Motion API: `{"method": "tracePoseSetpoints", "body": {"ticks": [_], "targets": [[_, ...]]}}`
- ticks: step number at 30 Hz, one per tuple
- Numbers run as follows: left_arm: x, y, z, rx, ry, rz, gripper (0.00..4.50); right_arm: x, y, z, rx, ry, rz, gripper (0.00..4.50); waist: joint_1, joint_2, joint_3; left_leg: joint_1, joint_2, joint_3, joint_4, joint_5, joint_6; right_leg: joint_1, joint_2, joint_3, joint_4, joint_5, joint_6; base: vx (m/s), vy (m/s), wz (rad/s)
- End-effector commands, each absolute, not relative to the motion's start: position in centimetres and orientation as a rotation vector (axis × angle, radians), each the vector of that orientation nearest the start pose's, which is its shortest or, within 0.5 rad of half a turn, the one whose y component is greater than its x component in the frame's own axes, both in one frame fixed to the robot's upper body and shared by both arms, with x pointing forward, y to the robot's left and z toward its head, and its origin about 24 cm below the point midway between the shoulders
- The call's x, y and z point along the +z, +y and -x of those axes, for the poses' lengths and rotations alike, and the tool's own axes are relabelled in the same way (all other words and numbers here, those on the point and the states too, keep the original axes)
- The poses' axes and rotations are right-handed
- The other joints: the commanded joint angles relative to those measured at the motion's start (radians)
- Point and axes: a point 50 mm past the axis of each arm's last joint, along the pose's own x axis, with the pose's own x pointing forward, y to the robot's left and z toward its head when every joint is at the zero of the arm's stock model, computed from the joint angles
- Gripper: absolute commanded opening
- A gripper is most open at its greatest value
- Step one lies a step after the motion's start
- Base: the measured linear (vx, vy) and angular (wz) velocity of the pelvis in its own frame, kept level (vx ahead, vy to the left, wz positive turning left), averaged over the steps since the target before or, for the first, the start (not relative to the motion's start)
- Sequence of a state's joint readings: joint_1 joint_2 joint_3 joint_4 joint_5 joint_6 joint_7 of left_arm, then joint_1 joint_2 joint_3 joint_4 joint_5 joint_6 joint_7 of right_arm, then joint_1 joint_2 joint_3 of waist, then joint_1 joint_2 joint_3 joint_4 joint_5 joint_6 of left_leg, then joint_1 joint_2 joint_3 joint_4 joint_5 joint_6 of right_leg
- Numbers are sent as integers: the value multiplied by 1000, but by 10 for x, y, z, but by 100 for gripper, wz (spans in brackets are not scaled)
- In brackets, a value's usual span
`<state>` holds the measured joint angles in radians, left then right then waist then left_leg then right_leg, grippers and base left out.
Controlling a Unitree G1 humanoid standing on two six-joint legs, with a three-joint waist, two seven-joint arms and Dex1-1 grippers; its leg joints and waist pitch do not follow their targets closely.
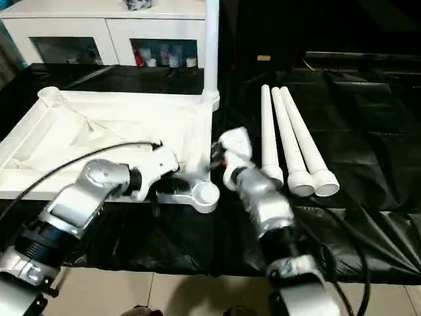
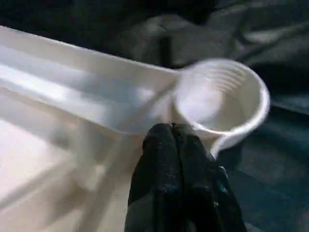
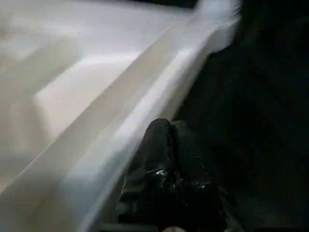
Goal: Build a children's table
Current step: Rotate table base
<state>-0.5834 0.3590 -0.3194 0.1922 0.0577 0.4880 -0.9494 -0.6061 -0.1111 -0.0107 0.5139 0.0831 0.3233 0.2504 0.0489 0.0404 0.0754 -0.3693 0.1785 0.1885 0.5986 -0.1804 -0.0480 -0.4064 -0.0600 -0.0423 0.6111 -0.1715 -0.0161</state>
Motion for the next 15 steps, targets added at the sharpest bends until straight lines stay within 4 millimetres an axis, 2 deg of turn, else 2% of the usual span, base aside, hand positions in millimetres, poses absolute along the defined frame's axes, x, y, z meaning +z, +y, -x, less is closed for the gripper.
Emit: {"method": "tracePoseSetpoints", "body": {"ticks": [1,4,5,7,9,10,11,15], "targets": [[105,112,-316,-1114,368,-482,32,87,-145,-366,241,218,17,30,6,13,-86,13,36,-22,-61,-171,-8,57,-69,40,-64,-147,-242,0,0,0],[108,113,-311,-1159,357,-482,52,89,-155,-371,194,232,22,50,8,11,-87,12,33,-19,-59,-167,-5,57,-68,40,-63,-145,-243,0,0,0],[110,113,-309,-1183,341,-481,66,90,-159,-373,171,235,22,63,9,17,-88,12,34,-20,-58,-162,-4,57,-70,40,-60,-135,-248,0,0,0],[115,110,-305,-1234,294,-460,83,88,-167,-377,120,263,6,79,7,12,-89,10,32,-19,-58,-170,-4,59,-70,39,-62,-140,-257,0,0,0],[116,110,-304,-1250,277,-457,84,88,-169,-378,107,272,0,87,8,15,-88,11,33,-19,-57,-177,-5,57,-70,38,-64,-152,-259,0,0,0],[118,109,-302,-1266,274,-441,100,84,-174,-381,70,308,-10,99,9,7,-88,10,33,-18,-58,-174,-4,58,-68,38,-62,-148,-256,0,0,0],[118,108,-302,-1259,275,-436,114,83,-175,-382,54,321,-8,111,9,12,-87,11,34,-19,-58,-178,-4,57,-69,37,-61,-156,-257,0,0,0],[120,107,-302,-1254,274,-432,124,80,-179,-384,9,356,2,130,10,9,-87,11,33,-18,-57,-170,-6,57,-68,37,-60,-158,-250,0,0,0]]}}
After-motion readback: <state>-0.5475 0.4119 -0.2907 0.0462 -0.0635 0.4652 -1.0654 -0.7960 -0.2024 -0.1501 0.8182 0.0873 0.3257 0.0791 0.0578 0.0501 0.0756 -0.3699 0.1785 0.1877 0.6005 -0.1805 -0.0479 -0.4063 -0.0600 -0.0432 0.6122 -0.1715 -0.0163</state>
